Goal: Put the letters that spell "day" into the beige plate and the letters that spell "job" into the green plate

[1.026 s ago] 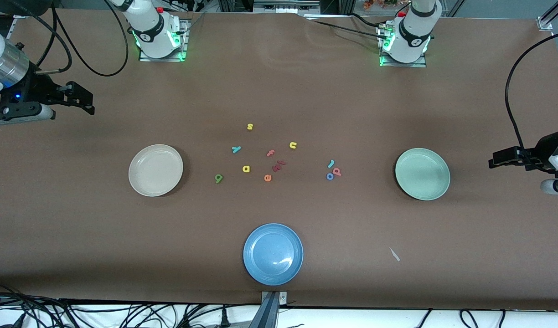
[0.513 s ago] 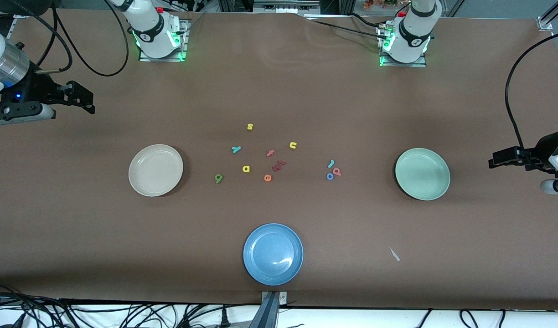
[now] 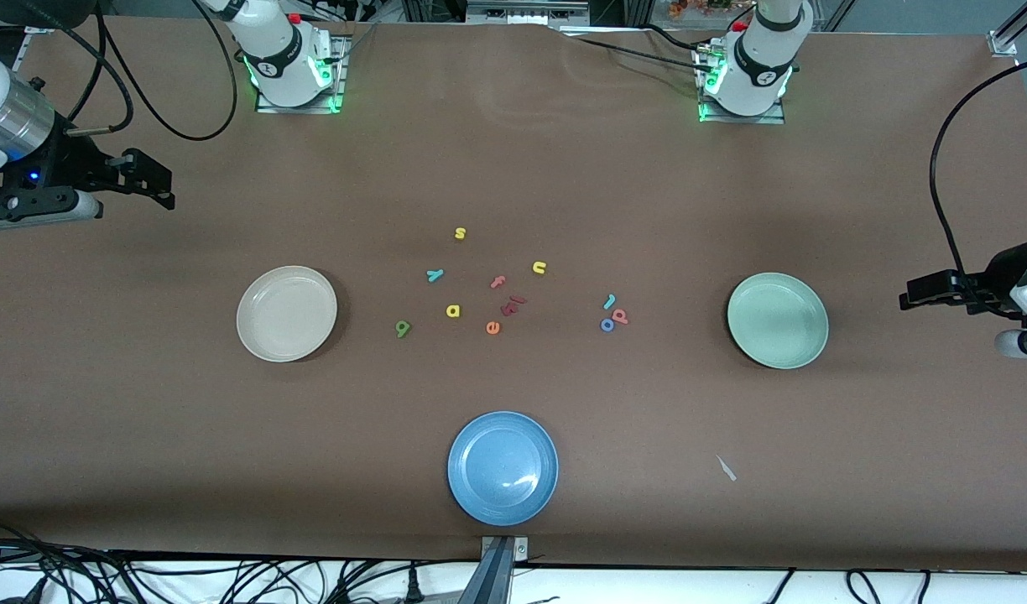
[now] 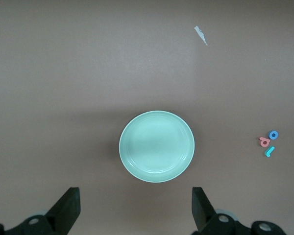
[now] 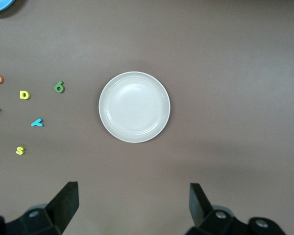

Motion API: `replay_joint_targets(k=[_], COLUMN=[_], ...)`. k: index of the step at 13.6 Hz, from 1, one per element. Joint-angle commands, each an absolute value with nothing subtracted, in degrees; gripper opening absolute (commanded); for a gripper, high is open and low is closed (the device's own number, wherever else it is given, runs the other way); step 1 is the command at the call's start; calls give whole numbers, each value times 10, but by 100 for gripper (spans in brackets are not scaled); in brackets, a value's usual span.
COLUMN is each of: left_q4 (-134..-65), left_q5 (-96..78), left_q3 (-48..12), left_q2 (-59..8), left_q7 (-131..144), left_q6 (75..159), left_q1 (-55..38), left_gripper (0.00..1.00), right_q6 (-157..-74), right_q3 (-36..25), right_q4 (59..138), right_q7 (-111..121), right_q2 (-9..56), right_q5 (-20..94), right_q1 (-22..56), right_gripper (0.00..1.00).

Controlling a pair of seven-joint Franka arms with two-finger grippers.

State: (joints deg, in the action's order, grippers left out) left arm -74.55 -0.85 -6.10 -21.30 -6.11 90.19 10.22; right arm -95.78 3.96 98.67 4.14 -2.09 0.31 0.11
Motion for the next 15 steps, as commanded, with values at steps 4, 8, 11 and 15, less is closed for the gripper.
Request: replay_joint_targets(k=[4, 8, 11, 15], left_q4=[-751, -750, -750, -751], left_q5=[4, 4, 1, -5], left_q3=[-62, -62, -62, -63], left_q2=[-204, -204, -204, -204], left_q7=[-71, -71, -70, -54], left_q6=[900, 900, 900, 900], left_q1=[105, 105, 105, 100], left_gripper=[100, 100, 100, 100], right_q6=[-948, -947, -938, -937], right_q3=[43, 41, 44, 43], right_q4=[969, 969, 966, 971], right_q7=[35, 35, 38, 36], right_q2=[-18, -17, -18, -10], right_q5=[-11, -10, -17, -16], right_q1=[4, 4, 16, 29], right_gripper=[100, 100, 100, 100])
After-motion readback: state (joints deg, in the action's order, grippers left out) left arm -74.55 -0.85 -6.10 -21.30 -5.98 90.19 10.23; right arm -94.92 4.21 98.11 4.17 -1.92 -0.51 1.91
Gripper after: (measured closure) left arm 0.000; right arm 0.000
